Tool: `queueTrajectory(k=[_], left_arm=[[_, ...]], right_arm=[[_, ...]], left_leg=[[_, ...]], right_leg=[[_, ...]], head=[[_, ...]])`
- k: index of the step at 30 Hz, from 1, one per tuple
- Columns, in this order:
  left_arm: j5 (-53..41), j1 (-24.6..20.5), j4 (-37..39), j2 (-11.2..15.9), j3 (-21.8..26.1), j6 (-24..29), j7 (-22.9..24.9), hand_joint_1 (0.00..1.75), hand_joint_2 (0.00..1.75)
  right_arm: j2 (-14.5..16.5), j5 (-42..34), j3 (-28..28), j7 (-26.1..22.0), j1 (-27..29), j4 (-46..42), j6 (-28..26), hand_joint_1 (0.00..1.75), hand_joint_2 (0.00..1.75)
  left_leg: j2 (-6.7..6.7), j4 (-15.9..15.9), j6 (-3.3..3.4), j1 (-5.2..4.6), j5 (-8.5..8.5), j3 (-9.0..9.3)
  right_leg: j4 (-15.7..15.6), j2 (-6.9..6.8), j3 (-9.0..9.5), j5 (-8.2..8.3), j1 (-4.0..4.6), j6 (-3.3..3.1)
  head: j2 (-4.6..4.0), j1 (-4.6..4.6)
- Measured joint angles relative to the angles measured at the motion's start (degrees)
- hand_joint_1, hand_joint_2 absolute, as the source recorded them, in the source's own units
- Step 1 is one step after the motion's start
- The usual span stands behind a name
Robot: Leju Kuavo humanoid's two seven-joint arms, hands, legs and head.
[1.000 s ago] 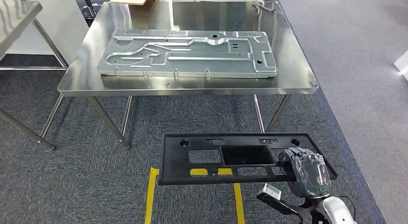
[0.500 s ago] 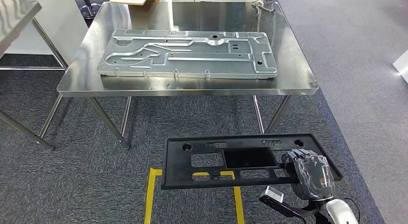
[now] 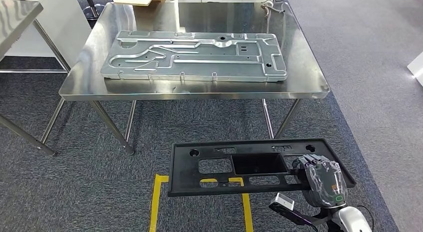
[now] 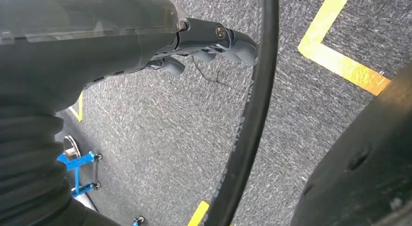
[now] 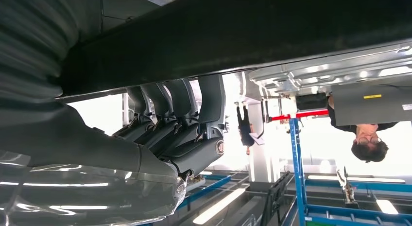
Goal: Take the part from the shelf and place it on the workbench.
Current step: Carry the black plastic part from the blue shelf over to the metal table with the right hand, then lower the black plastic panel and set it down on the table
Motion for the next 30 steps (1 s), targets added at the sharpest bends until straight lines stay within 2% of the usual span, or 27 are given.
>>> queueTrajectory(k=[4, 10, 19, 30], left_arm=[[-0.4, 0.0, 0.0, 0.0, 0.0, -0.2, 0.0, 0.00, 1.75], [-0.9, 0.0, 0.0, 0.0, 0.0, -0.3, 0.0, 0.00, 1.75], [-1.1, 0.0, 0.0, 0.0, 0.0, -0.4, -0.1, 0.00, 1.75], [-1.1, 0.0, 0.0, 0.0, 0.0, -0.5, -0.4, 0.00, 1.75]], right_arm=[[-1.1, 0.9, -0.5, 0.9, 0.5, -1.0, 0.7, 1.59, 1.75], [-4.5, 1.7, -2.2, 2.3, 1.4, -3.7, 3.0, 1.59, 1.75], [-8.6, 0.8, -4.7, 1.8, 0.6, -4.9, 5.3, 1.59, 1.75], [-10.3, 0.3, -5.0, 0.5, -3.3, -3.9, 6.3, 1.59, 1.75]], left_leg=[[0.00, 0.0, 0.00, -0.01, 0.00, -0.01], [0.00, 0.0, 0.00, -0.01, -0.01, -0.01], [0.00, 0.0, 0.00, -0.01, -0.01, 0.00], [-0.01, 0.0, 0.00, -0.01, -0.01, -0.01]], right_leg=[[0.0, 0.00, 0.00, -0.01, -0.02, 0.01], [0.0, 0.00, 0.01, -0.01, -0.02, 0.02], [0.0, 0.00, 0.01, -0.01, 0.00, 0.02], [0.0, -0.02, 0.01, -0.02, -0.01, 0.04]], head=[[0.00, 0.00], [0.00, 0.00], [0.00, 0.00], [0.00, 0.00]])
